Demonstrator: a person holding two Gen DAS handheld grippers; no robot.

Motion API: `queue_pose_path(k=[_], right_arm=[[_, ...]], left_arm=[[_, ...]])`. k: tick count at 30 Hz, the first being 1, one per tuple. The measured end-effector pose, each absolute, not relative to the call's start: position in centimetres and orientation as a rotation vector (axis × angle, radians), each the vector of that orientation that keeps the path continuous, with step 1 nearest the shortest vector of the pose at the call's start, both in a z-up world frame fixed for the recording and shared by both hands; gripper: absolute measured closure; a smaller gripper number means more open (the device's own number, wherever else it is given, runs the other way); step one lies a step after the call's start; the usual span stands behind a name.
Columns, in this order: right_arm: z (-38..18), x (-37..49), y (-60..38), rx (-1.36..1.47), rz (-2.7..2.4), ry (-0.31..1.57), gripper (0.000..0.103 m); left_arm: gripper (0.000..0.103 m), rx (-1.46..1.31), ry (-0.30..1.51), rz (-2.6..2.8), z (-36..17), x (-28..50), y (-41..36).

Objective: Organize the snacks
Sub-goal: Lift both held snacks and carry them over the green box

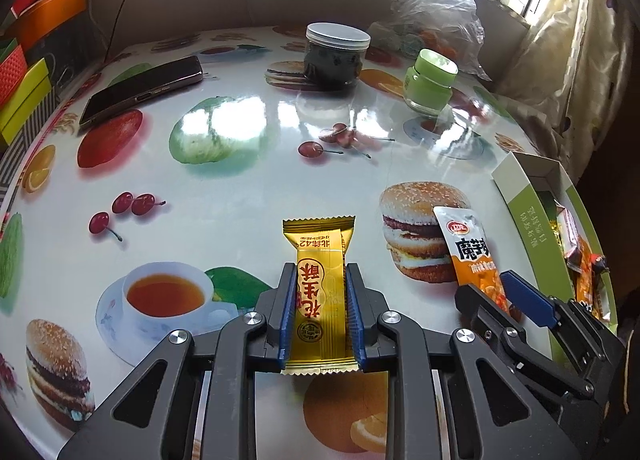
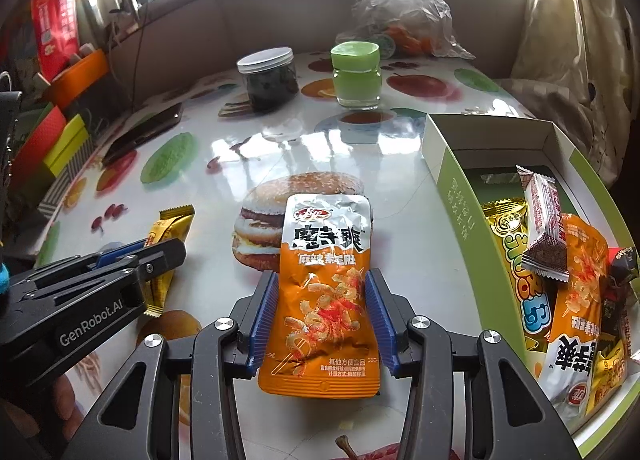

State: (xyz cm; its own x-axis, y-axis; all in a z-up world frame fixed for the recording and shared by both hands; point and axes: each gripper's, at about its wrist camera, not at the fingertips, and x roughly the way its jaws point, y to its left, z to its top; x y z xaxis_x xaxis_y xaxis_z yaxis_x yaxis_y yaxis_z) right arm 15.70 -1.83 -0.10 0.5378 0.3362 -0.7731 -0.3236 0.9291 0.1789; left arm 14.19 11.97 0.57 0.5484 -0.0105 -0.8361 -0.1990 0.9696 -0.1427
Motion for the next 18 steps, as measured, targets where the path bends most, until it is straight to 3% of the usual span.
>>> queue_pose_path(k=[18], right_arm=[[1.5, 13.8, -3.2, -0.004, 0.400, 0.885, 0.061]], left_arm=[[0.079, -0.215, 0.920, 0.099, 3.1, 11.2, 11.7]])
